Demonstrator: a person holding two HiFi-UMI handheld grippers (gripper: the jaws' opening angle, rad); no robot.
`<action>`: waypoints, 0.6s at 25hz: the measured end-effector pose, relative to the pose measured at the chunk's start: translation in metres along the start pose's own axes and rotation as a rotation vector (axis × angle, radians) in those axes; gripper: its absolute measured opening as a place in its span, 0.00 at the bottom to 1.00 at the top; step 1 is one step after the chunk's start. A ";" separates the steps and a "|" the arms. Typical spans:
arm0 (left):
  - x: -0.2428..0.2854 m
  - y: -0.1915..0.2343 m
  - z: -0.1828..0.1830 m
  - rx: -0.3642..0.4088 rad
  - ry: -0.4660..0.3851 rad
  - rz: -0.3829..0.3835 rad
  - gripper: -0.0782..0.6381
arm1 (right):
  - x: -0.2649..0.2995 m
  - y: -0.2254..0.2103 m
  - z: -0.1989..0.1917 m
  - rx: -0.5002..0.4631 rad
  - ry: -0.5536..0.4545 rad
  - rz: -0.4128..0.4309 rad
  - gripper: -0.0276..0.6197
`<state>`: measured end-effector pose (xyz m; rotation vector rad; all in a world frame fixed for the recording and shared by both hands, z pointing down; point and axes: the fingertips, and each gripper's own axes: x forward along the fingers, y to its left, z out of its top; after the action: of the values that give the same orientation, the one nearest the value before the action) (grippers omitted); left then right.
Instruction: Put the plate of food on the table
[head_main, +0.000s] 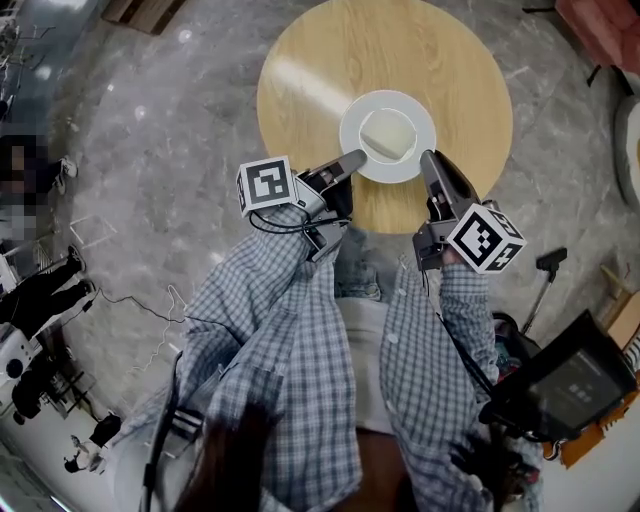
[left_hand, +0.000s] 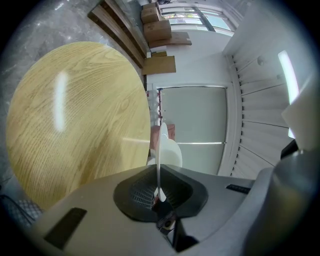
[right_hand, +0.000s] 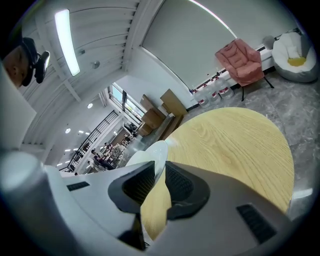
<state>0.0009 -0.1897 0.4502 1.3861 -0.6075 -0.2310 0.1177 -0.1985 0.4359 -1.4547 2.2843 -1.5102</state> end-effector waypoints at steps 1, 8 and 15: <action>0.001 0.002 0.002 0.002 0.001 0.000 0.14 | 0.002 -0.002 0.000 -0.001 0.002 -0.005 0.15; 0.013 0.020 0.013 -0.009 0.011 0.022 0.14 | 0.020 -0.019 -0.003 0.000 0.015 -0.035 0.15; 0.024 0.044 0.018 -0.037 0.021 0.057 0.14 | 0.035 -0.039 -0.012 0.016 0.054 -0.057 0.15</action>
<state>0.0022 -0.2087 0.5001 1.3321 -0.6220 -0.1811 0.1183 -0.2181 0.4856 -1.5056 2.2742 -1.5982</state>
